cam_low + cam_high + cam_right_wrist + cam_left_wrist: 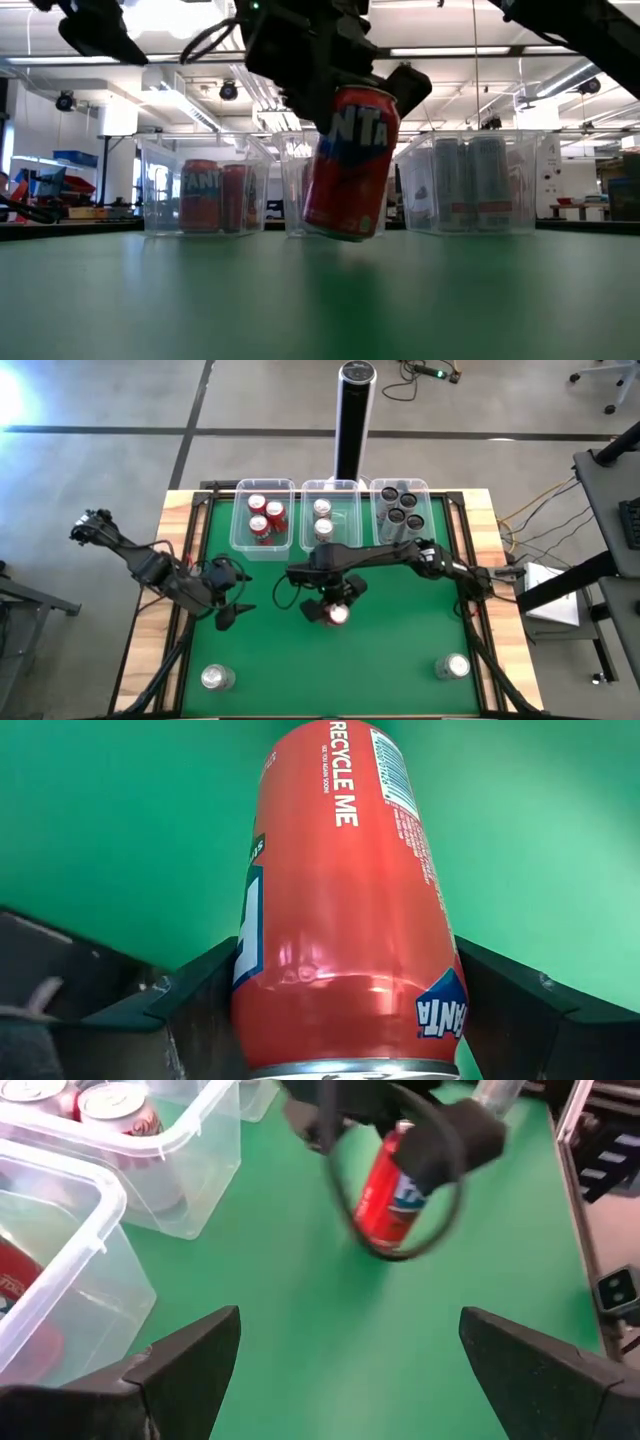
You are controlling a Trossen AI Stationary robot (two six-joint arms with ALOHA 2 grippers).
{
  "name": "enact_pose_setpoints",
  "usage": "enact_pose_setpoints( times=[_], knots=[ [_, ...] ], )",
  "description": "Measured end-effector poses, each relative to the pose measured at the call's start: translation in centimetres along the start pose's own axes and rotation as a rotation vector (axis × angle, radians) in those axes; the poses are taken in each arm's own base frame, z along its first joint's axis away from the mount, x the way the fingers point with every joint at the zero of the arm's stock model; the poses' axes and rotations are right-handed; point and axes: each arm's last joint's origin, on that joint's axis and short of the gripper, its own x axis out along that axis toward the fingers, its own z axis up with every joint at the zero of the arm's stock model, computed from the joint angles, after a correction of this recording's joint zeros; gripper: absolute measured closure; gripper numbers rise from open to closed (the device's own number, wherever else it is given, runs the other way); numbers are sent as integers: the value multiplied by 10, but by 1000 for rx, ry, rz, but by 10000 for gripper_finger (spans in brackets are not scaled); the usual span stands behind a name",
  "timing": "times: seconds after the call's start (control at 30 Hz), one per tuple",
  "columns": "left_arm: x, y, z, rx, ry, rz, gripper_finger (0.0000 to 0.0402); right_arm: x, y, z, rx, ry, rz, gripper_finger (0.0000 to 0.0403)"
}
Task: Sort soda cans
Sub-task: Put the orange can into the top left transparent bin
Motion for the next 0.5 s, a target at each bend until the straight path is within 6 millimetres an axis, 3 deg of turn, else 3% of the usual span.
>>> enact_pose_setpoints(
  times=[0.3, 0.5],
  knots=[
    [19, -6, -11, -9, -1, -5, 41, 3, -19, 24, 58, 41, -10, 88],
    [25, -12, -12, -38, -12, -26, 41, 2, -22, 28, 31, 42, -14, 74]
  ],
)
